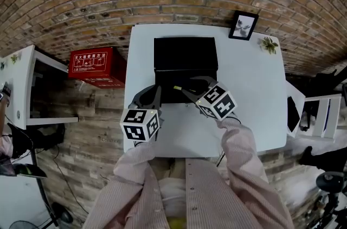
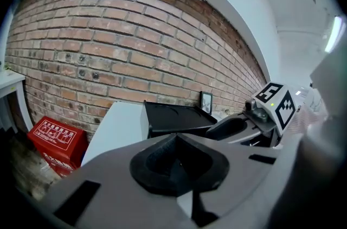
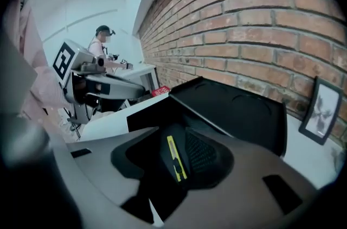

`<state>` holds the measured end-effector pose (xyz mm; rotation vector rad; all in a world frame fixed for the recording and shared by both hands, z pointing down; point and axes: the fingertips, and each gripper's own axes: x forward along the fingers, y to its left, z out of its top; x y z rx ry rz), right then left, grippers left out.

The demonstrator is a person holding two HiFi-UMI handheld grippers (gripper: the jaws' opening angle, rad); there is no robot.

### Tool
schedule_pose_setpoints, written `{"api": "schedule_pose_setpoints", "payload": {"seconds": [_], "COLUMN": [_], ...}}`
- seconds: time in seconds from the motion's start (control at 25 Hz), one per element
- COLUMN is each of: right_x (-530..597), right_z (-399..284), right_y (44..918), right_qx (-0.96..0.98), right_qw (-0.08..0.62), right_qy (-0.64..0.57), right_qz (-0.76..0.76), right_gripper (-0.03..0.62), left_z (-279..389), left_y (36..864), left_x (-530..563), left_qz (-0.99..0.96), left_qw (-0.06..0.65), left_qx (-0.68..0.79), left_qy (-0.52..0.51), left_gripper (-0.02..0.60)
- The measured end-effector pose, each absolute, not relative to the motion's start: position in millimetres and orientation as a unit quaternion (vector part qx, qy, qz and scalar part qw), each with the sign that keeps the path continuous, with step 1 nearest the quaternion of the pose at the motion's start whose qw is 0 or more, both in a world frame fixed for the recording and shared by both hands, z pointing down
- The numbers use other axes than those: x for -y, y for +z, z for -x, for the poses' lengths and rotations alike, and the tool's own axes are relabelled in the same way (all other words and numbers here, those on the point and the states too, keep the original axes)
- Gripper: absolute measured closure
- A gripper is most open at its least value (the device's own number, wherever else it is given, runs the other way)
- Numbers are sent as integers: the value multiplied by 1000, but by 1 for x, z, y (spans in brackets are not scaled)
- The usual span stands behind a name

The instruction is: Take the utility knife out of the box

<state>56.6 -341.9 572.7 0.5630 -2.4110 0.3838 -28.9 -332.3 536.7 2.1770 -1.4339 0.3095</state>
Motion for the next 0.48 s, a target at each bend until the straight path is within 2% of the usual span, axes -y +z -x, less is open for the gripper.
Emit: {"api": "schedule_pose_setpoints", "payload": {"seconds": [0.48], "right_x": [337], "right_z": [-40], "right_y": [621], "right_qx": [874], "right_qw": [454], "right_qy": [130], "right_qz": [-116], "right_gripper": [445], "left_z": [27], "left_y": [556], "left_x": [340], "left_qz": [-810], "left_qw": [280], "left_qx": [499], "left_qy": [128], "left_gripper": [589]}}
